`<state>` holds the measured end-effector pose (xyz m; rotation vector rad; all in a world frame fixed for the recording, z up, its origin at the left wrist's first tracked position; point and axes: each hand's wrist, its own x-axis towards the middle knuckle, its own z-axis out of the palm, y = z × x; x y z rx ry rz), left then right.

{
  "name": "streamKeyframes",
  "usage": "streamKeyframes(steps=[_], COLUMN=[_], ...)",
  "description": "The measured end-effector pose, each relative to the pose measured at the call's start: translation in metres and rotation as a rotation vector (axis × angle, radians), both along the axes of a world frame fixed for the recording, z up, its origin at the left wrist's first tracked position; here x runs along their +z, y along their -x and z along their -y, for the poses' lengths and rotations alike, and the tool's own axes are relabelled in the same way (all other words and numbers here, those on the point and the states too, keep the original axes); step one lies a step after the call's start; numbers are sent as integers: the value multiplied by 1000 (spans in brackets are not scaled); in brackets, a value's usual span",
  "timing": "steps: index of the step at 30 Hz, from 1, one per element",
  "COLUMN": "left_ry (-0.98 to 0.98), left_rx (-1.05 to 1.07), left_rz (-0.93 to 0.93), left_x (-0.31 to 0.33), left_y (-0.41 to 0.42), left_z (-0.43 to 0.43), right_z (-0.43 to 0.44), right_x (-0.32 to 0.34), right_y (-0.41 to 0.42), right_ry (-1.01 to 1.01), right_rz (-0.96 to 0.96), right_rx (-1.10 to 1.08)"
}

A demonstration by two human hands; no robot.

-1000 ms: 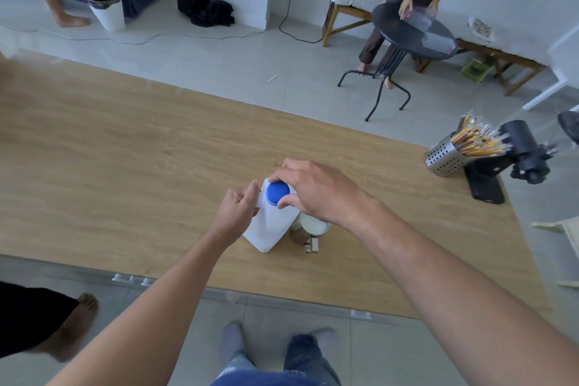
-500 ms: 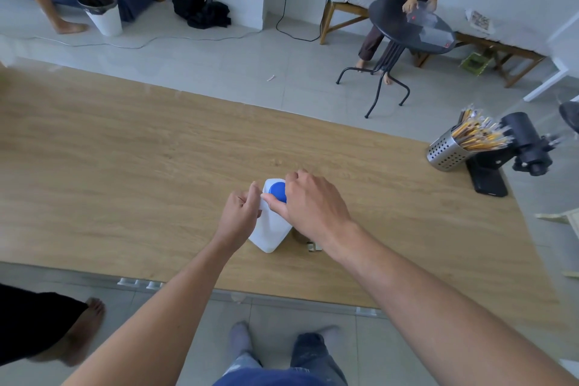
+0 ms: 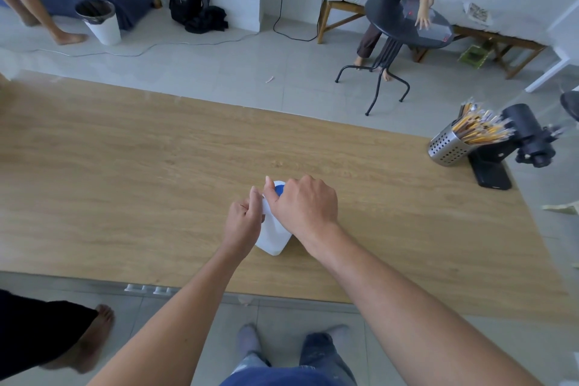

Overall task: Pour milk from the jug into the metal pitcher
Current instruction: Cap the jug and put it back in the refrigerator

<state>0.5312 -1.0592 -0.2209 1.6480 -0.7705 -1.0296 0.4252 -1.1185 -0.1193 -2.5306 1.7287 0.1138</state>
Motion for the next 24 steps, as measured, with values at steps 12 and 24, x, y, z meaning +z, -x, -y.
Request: streamKeyframes(steps=[12,24], left_ry=[11,-8], left_rx=[-59,-50], left_rz=[-24,-43], left_x=[-5,-6], left_y=[-9,-3], left_z=[6,-2], right_z=[-6,-26], right_x=[-55,-78], right_y=[42,46], right_ry=[-267,-309], right_rz=[717,873], right_rx=[38,-45])
